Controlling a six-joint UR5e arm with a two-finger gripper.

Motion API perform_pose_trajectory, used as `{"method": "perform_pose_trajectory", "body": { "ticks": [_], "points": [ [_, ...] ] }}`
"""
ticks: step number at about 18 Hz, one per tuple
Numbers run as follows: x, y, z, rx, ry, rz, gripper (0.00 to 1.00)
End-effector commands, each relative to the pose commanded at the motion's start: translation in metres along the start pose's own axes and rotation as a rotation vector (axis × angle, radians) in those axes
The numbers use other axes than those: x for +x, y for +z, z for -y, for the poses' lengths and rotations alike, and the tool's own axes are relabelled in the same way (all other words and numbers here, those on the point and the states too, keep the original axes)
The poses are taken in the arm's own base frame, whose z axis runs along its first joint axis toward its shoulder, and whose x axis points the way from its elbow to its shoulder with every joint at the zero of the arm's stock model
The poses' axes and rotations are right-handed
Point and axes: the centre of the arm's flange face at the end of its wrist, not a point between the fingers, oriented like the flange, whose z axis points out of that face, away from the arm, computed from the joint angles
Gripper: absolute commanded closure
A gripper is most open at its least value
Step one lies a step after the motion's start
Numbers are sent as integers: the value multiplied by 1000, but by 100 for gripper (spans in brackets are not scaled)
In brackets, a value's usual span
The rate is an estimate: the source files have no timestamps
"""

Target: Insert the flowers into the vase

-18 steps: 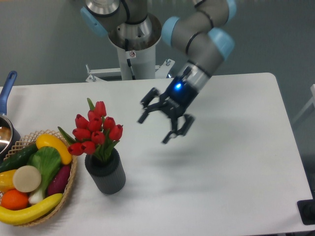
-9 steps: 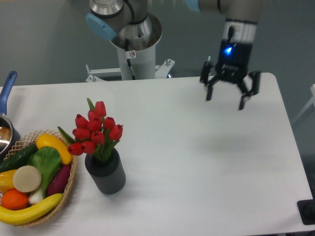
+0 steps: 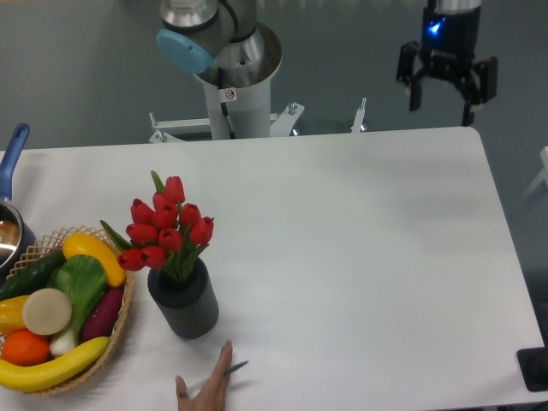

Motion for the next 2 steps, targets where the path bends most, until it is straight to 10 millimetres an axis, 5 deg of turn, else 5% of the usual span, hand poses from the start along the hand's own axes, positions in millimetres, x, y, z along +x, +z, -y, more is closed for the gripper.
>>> {"method": "perform_pose_trajectory", "body": {
  "ticks": [2],
  "points": [
    [5, -2, -6, -1, -5, -1, 0]
  ]
}}
